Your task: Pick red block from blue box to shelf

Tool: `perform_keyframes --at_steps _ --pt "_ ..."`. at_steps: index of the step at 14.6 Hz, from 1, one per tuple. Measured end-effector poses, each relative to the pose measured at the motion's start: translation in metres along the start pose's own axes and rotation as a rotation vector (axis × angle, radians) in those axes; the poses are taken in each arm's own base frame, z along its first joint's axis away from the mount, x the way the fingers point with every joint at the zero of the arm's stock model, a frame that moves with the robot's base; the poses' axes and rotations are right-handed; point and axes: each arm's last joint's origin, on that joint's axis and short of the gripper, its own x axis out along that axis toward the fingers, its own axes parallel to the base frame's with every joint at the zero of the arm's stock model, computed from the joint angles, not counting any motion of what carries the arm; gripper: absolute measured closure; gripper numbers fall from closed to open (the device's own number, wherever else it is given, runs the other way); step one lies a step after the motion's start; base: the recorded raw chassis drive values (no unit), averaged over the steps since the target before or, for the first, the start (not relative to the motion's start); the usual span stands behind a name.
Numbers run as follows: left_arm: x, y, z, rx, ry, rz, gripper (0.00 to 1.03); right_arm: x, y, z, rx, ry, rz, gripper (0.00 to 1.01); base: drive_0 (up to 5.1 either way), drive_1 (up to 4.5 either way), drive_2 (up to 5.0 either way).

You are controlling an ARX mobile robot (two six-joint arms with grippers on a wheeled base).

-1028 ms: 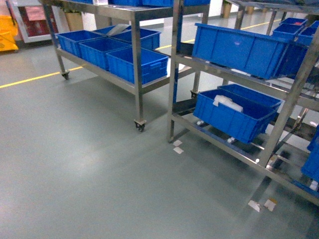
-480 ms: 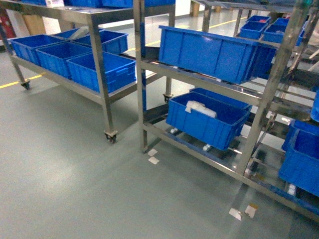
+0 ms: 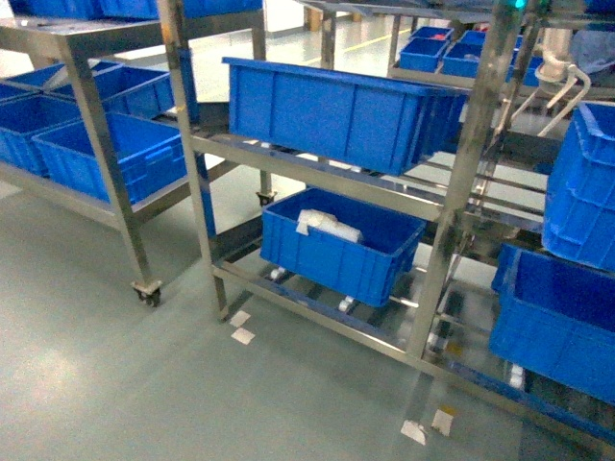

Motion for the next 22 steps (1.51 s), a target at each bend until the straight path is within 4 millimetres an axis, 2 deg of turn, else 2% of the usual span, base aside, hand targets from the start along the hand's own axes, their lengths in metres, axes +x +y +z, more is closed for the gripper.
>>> perform_keyframes --at_steps 16,22 --pt "0.0 -0.0002 0.0006 0.0 -0.006 -0.002 0.05 -0.0005 -0.0002 0.001 0.0 -0.008 -0.002 0.72 -1.5 -1.48 -1.5" --pt "0.0 -0.0002 0.0006 0.0 -0.006 -0.002 0.05 -0.0016 -0.0002 0.0028 -0.001 -0.019 -0.001 0.72 0.0 4.32 -4.3"
